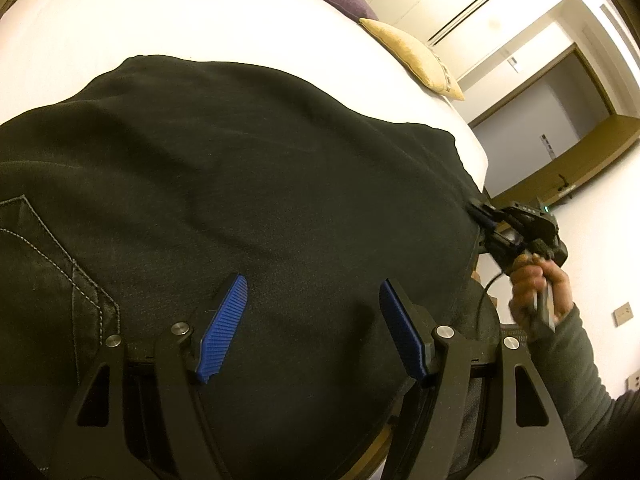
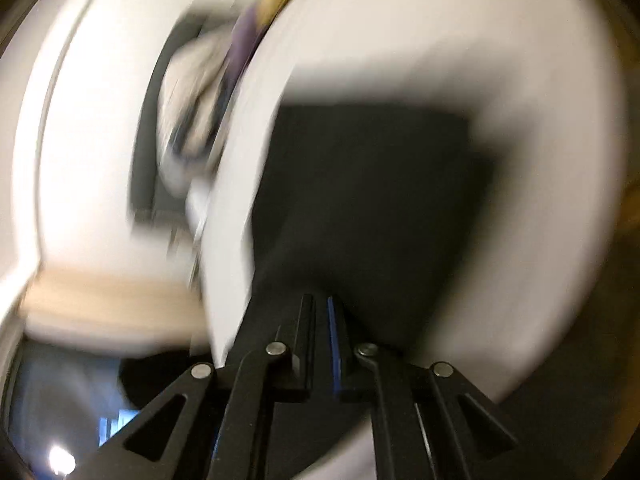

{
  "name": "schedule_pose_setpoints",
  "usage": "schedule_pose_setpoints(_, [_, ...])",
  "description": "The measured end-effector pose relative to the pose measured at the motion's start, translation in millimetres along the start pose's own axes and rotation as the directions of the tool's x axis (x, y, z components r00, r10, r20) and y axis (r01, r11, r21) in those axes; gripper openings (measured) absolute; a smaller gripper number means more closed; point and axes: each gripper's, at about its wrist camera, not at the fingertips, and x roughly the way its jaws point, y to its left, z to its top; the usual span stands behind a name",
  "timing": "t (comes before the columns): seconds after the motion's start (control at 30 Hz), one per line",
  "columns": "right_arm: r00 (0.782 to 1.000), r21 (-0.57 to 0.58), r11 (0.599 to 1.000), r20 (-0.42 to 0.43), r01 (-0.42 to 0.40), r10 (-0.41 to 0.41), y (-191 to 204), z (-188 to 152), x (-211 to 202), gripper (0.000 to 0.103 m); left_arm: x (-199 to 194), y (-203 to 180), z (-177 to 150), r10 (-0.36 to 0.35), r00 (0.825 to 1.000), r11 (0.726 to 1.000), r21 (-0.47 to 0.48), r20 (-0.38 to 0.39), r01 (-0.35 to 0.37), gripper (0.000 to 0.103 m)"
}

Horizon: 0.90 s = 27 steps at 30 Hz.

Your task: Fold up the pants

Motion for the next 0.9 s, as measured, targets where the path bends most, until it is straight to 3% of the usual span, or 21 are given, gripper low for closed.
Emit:
schedule_pose_setpoints(0.07, [0.990, 0.031, 0.999, 0.143, -0.005, 0.000, -11, 14, -44, 0.039, -2, 2, -1, -0.003, 1.000, 1.000, -0.004, 0.000, 0.003, 0.067])
schedule_pose_setpoints(0.1, [0.985, 0.021, 0.999, 0.171, -0.026, 0.023, -11, 14, -57, 0.053, -1, 3, -1, -0.004, 1.000, 1.000, -0.006, 0.001, 0.004, 0.067])
schedule_pose_setpoints(0.13, [0.983, 0.008, 0.999, 0.177, -0.054, 0.052, -11, 13, -65, 0.056, 2, 0, 0, -0.002, 1.000, 1.000, -0.009, 0.003, 0.002, 0.067])
schedule_pose_setpoints(0.4, [0.991, 0.076, 0.988, 0.033, -0.133, 0.131, -35, -7, -28, 0.056, -2, 3, 0, -0.009, 1.000, 0.999, -0.032, 0.002, 0.009, 0.067])
schedule_pose_setpoints(0.6, [0.972, 0.123, 0.965, 0.037, -0.233, 0.230, -44, -5, -13, 0.055, -3, 6, 1, -0.008, 1.000, 0.999, -0.033, 0.002, 0.008, 0.067])
schedule_pose_setpoints(0.67, [0.957, 0.147, 0.946, 0.046, -0.289, 0.286, -49, -6, -14, 0.047, -3, 6, 1, -0.009, 1.000, 0.999, -0.033, 0.002, 0.009, 0.067])
schedule_pose_setpoints(0.73, [0.938, 0.177, 0.921, 0.051, -0.347, 0.344, -55, -6, -11, 0.028, -4, 6, 1, -0.008, 1.000, 0.999, -0.034, 0.001, 0.008, 0.067])
schedule_pose_setpoints(0.9, [0.925, 0.182, 0.908, 0.042, -0.378, 0.377, -58, -8, -3, 0.022, -4, 6, 1, -0.010, 1.000, 0.999, -0.034, 0.001, 0.010, 0.067])
